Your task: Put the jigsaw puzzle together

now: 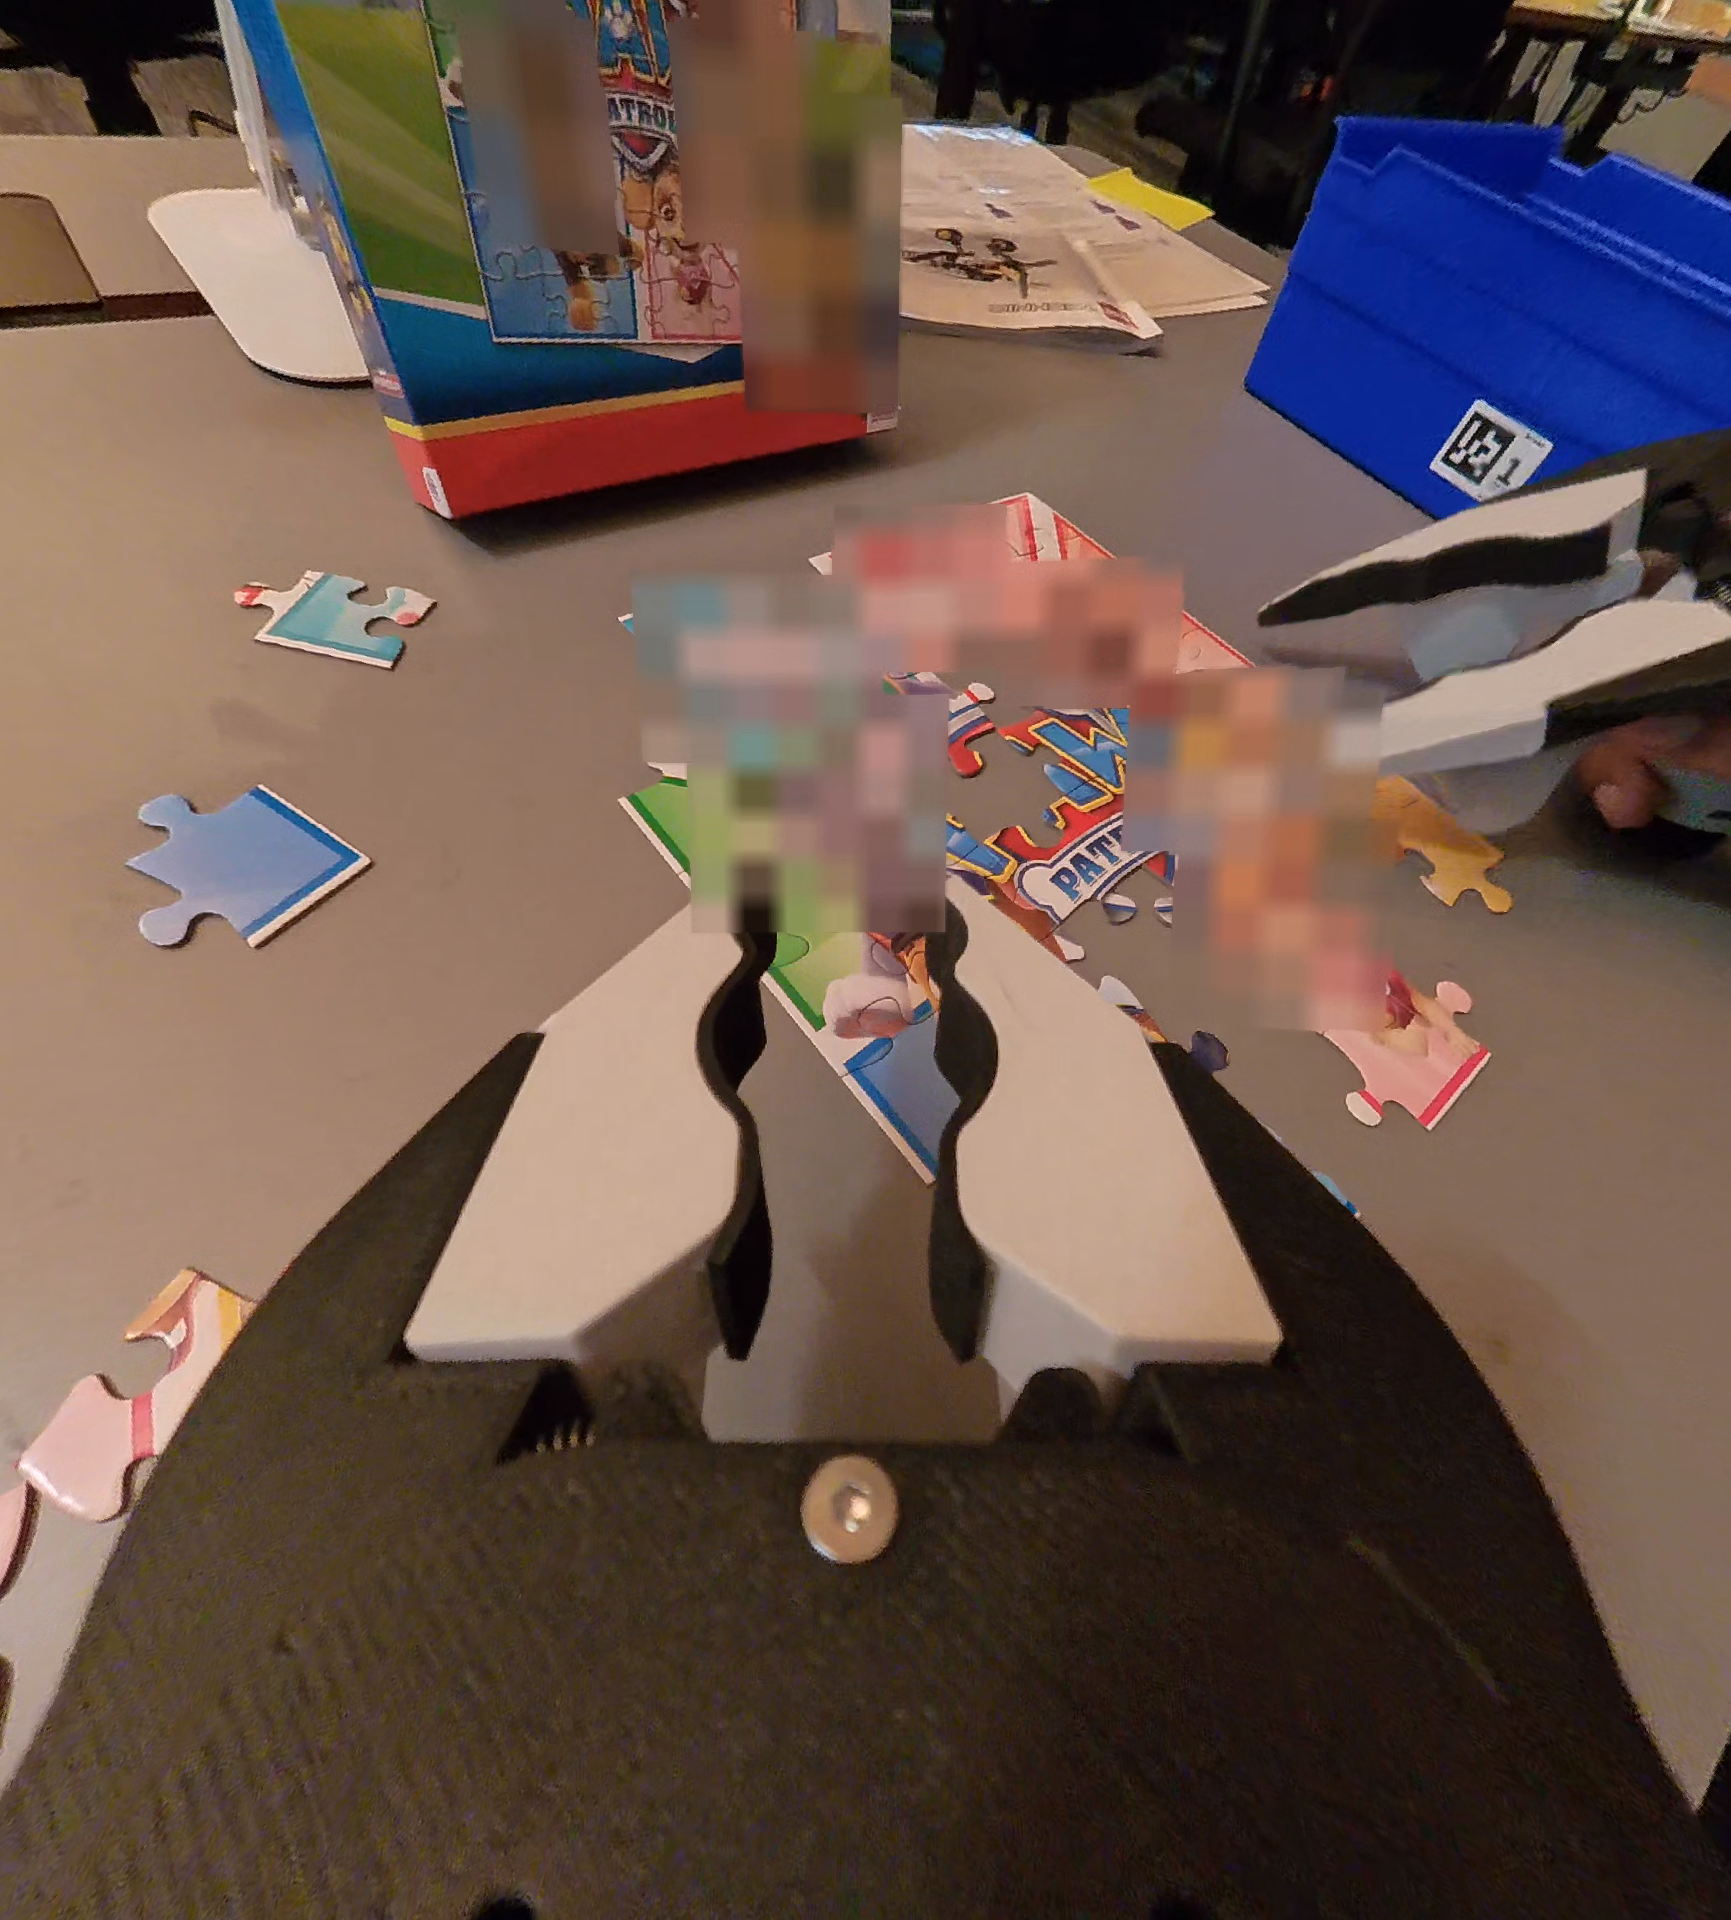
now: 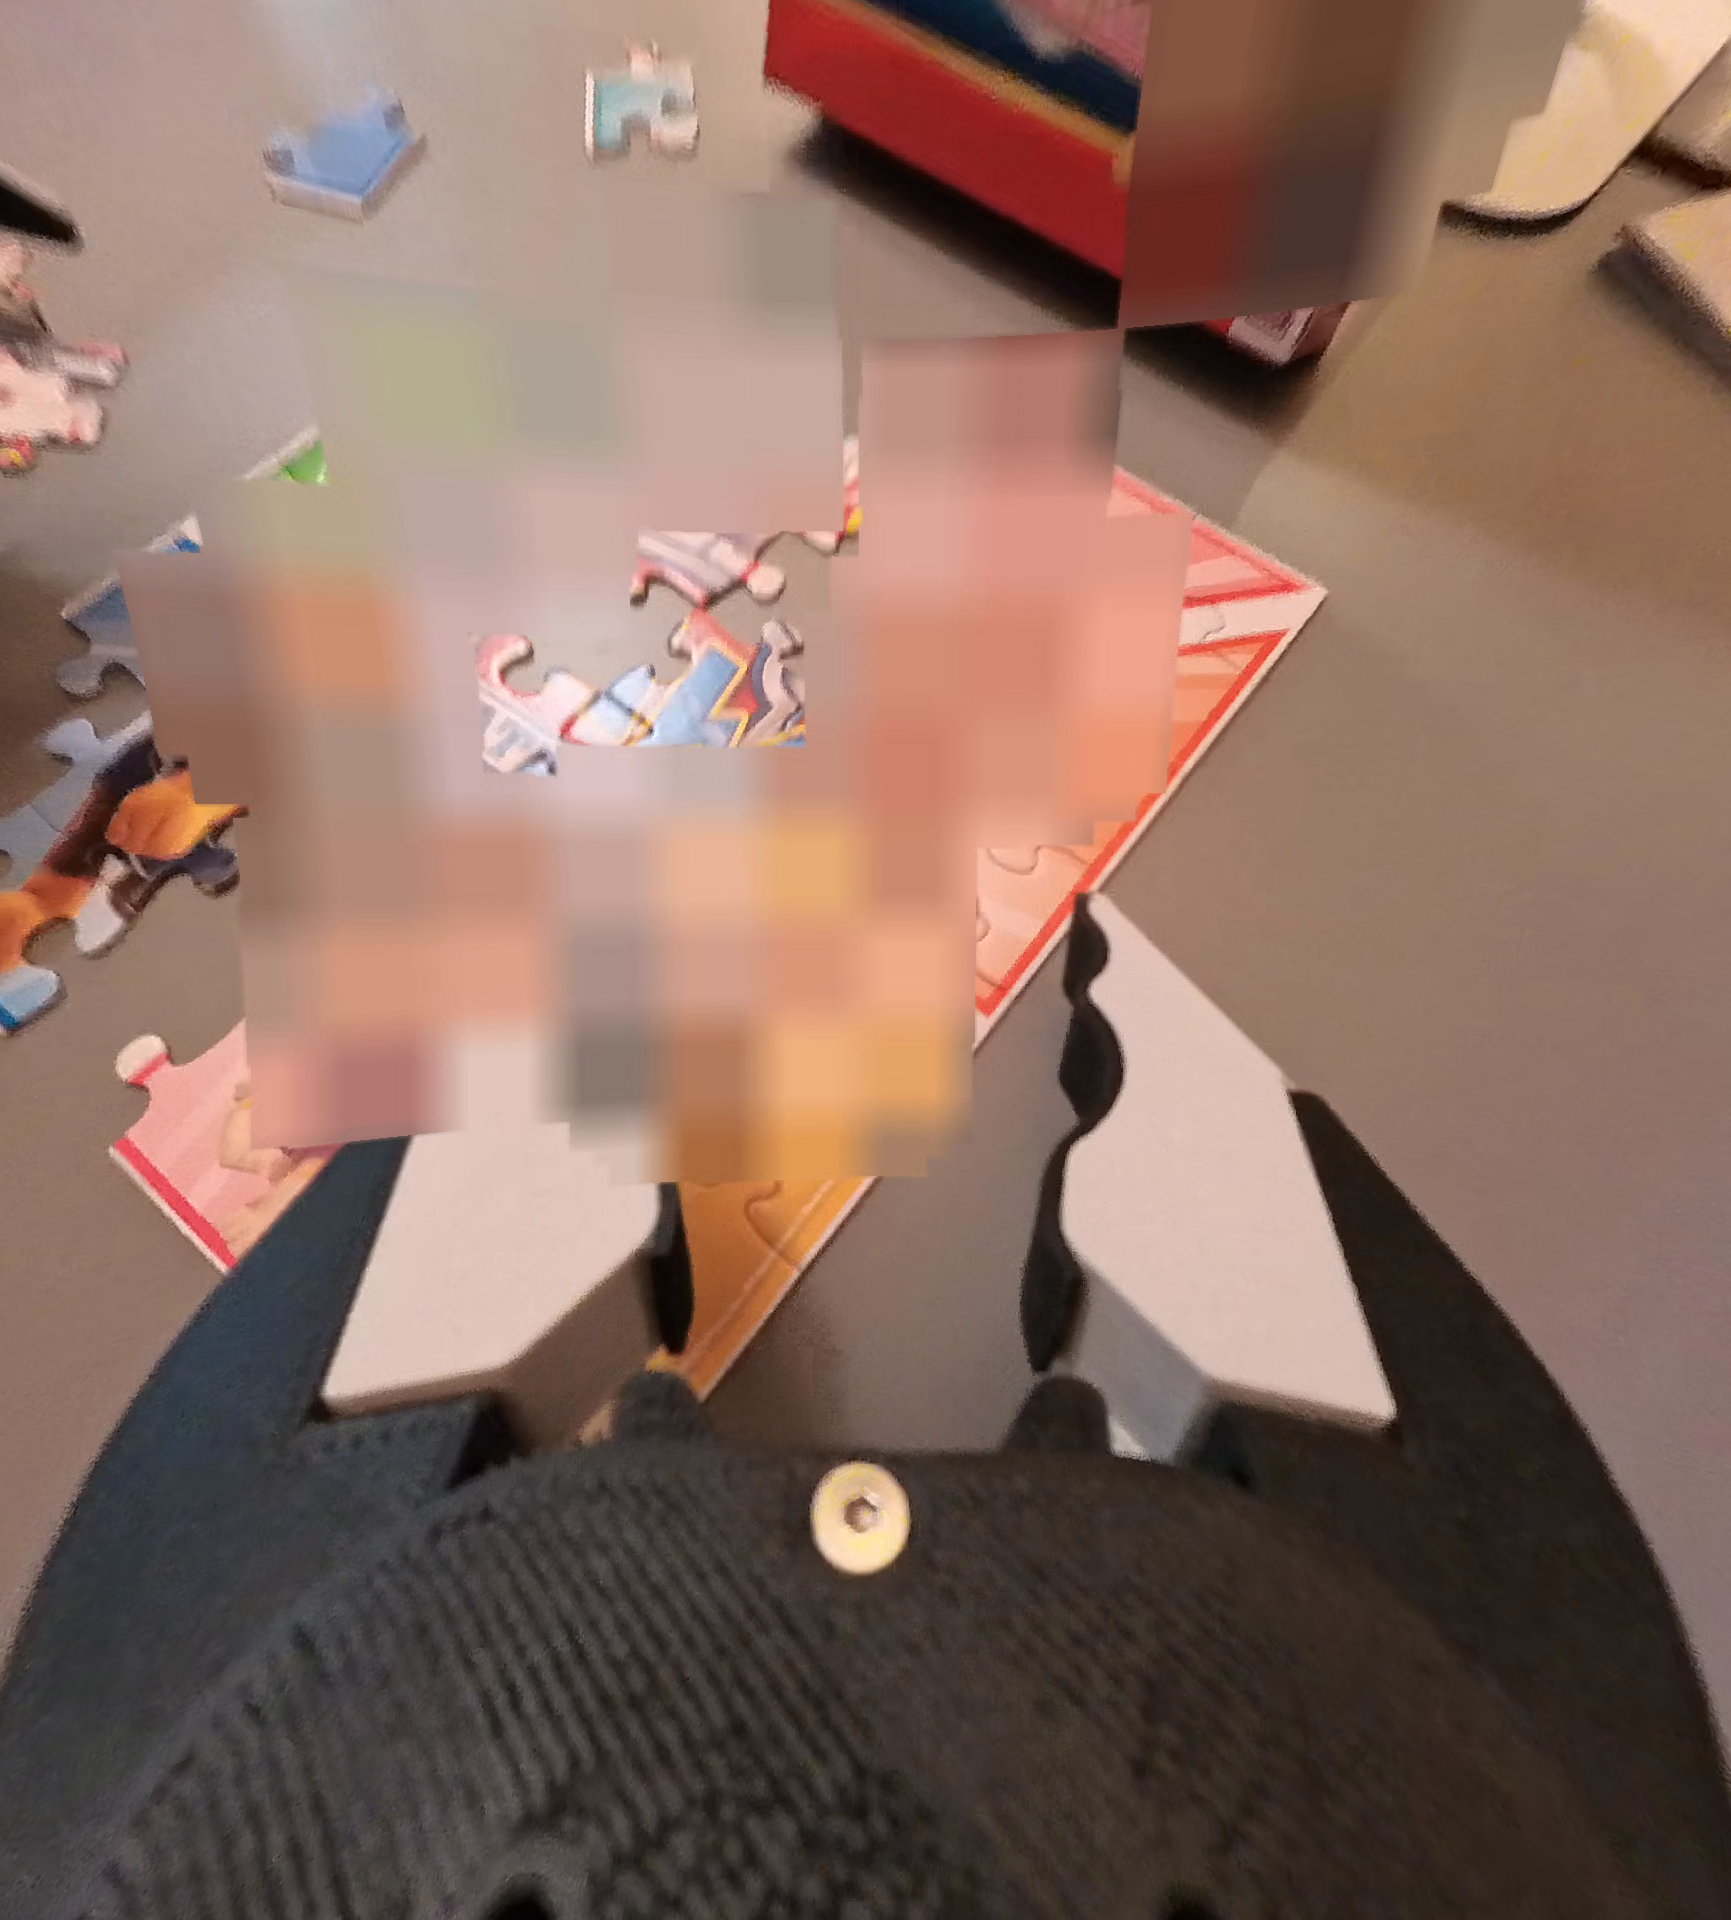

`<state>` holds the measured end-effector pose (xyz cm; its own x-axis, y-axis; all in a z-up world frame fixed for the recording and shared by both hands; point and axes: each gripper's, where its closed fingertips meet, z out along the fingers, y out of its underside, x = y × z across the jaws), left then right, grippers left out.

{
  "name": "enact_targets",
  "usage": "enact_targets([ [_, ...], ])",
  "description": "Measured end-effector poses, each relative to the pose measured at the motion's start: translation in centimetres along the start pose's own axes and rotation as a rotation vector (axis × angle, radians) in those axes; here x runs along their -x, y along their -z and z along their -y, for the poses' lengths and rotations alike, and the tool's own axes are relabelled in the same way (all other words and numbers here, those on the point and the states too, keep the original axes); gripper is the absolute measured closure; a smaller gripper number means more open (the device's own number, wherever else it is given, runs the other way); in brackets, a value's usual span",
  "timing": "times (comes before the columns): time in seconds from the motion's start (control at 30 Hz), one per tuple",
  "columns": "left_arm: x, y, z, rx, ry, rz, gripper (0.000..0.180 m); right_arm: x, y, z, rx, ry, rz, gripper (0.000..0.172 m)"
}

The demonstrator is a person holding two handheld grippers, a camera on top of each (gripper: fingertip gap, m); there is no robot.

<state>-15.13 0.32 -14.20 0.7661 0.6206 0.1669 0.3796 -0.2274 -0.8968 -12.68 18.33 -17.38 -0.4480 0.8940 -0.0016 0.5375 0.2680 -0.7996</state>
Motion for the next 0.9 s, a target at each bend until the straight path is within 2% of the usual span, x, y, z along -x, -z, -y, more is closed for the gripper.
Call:
enact_targets([
  [0.07,0.0,0.1,0.2,-0.017,0.002,-0.002,0.155,-1.0,0.8,2.3,-0.078,-0.021,0.003,0.109],
  [0.13,-0.1,0.3,0.5,-0.04,-0.002,-0.006,0.155,-2.1,0.9,5.4,-0.154,-0.026,0.003,0.14],
  [0.17,-0.1,0.4,0.5,-0.043,-0.002,-0.009,0.156,-2.6,0.5,6.9,-0.174,-0.022,0.009,0.16],
  [0.2,-0.1,0.4,0.5,-0.043,-0.001,-0.012,0.156,-2.9,-0.5,7.9,-0.164,-0.014,0.021,0.172],
  [0.3,-0.2,0.3,0.5,-0.041,0.003,-0.019,0.155,-3.5,-5.0,8.1,-0.004,0.06,0.044,0.172],
  [0.4,-0.2,0.1,0.3,-0.02,0.013,-0.03,0.155,-5.0,-8.7,7.2,0.132,0.198,-0.048,0.172],
  [0.47,0.1,-0.2,-0.1,0.006,0.034,-0.022,0.158,-5.1,-10.4,6.2,0.179,0.208,-0.059,0.172],
  [0.7,0.9,-1.0,-1.3,0.101,0.072,0.024,0.18,-5.4,-11.4,6.8,0.123,0.11,-0.029,0.172],
  [0.9,0.9,-1.7,-2.4,0.184,0.002,0.08,0.18,-5.4,-11.2,6.8,0.121,0.06,0.019,0.172],
])
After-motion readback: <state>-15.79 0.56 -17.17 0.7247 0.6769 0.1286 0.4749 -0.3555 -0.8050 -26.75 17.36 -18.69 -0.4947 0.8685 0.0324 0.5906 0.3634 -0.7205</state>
